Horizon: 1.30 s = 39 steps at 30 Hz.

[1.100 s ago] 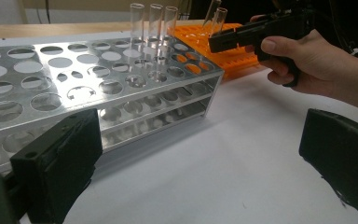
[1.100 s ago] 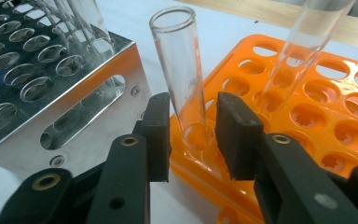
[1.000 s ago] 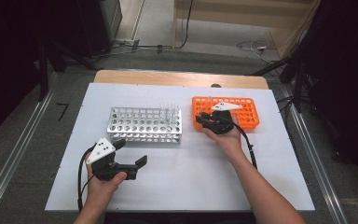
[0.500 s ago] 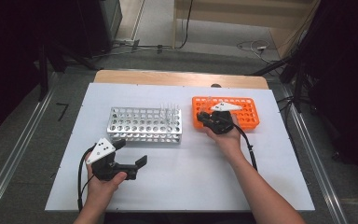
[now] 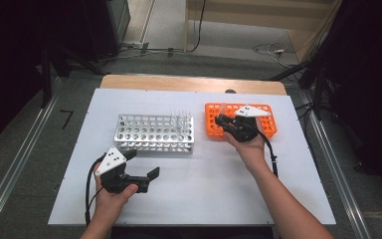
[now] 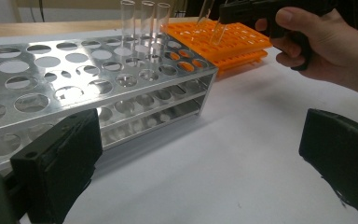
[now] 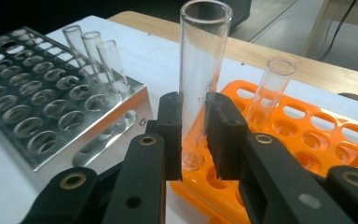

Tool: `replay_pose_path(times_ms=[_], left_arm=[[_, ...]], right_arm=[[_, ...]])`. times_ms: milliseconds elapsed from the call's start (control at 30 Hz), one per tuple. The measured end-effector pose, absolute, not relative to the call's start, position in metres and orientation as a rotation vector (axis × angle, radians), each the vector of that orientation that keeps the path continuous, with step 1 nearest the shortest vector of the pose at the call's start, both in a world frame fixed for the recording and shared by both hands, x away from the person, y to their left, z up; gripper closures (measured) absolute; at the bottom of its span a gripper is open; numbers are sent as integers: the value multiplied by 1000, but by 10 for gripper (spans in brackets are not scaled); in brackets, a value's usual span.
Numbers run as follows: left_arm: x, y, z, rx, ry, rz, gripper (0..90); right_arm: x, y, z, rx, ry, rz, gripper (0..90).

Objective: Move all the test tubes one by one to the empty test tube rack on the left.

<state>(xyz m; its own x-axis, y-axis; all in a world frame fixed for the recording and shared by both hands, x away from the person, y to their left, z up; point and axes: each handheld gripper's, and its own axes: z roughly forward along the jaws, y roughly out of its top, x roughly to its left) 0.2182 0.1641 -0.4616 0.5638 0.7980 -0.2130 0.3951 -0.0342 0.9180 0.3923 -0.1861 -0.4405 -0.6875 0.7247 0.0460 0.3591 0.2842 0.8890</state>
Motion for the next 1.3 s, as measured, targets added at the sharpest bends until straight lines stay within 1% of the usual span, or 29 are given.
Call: replay_pose_path(times_ms=[400,733,1033,1300], left_arm=[[219,159,-460,1654,1001,436,0],[216,150,-454,1672,958,433,0],[215,143,-450,1673,927,382,0],[214,135,-446,1683,894,345,0]], right_arm=[[360,-199,-424,925,2216,1444,740],[324,-203,-426,885,2243,1465,740],[292,-204,-428,847,2277,1488,740],[271,-198,-440,803,2327,1490,740]])
